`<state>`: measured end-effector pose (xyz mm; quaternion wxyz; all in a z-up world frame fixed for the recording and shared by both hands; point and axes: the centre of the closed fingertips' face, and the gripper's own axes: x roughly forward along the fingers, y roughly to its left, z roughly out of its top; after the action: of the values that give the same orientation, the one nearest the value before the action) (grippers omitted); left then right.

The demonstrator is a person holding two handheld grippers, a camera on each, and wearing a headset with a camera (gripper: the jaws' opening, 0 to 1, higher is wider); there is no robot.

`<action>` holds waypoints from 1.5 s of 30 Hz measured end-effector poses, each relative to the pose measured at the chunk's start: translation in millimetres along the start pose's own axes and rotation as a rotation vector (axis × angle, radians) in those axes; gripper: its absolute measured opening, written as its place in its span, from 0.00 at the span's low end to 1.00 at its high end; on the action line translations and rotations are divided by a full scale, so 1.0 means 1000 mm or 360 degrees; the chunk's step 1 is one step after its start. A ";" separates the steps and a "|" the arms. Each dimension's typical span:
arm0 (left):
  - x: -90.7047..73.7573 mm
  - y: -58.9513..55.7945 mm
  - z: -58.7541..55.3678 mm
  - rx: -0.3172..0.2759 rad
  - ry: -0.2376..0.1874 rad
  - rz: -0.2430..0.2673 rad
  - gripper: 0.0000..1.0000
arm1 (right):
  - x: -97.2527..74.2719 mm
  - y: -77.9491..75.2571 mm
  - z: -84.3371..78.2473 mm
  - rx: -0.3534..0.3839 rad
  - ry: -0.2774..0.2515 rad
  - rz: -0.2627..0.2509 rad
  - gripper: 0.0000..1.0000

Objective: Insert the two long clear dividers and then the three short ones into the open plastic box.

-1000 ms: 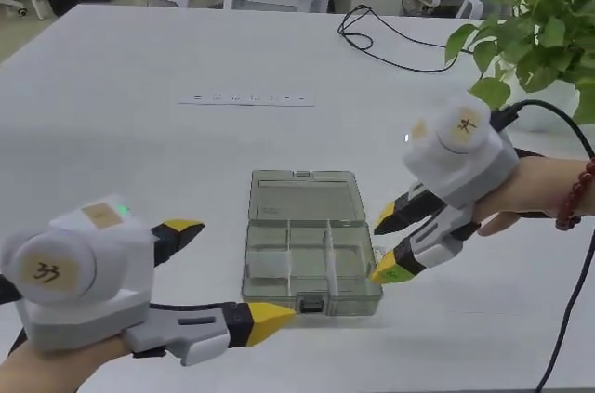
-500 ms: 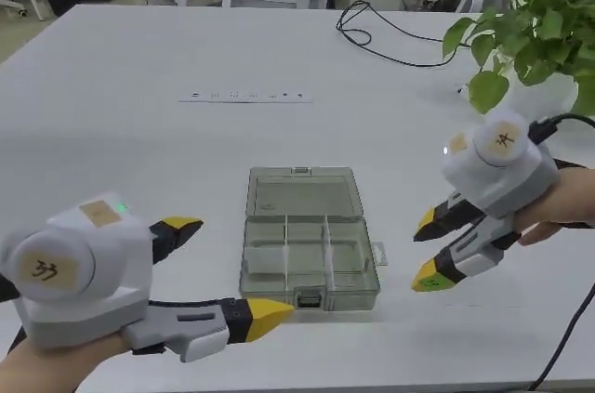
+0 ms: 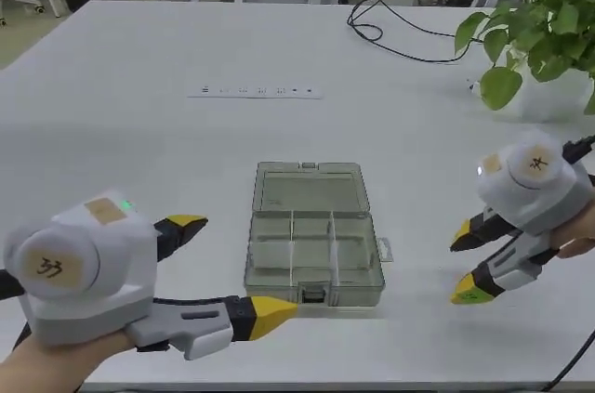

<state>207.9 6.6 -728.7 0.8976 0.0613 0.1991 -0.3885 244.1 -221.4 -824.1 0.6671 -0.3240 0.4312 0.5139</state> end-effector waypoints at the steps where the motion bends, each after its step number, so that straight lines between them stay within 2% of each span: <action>1: 0.000 0.000 0.000 -0.0001 0.0002 0.0004 0.88 | 0.001 -0.001 -0.003 -0.0002 0.0008 -0.0003 0.47; 18: 0.003 -0.002 -0.002 -0.0022 0.0014 0.0034 0.86 | 0.012 -0.011 -0.037 -0.0143 0.0174 0.0022 0.43; 27: 0.005 -0.003 0.000 -0.0030 0.0013 0.0057 0.84 | 0.014 -0.013 -0.041 -0.0222 0.0191 0.0046 0.41; 38: 0.003 -0.002 0.001 -0.0010 0.0031 0.0057 0.83 | 0.014 -0.015 -0.040 -0.0257 0.0160 0.0055 0.34; 45: 0.003 -0.002 0.001 -0.0002 0.0030 0.0060 0.83 | 0.014 -0.015 -0.041 -0.0263 0.0155 0.0053 0.33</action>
<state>208.8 3.5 -729.0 0.9029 0.0681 0.2065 -0.3707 249.7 -255.1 -854.2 0.6077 -0.3953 0.4247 0.5423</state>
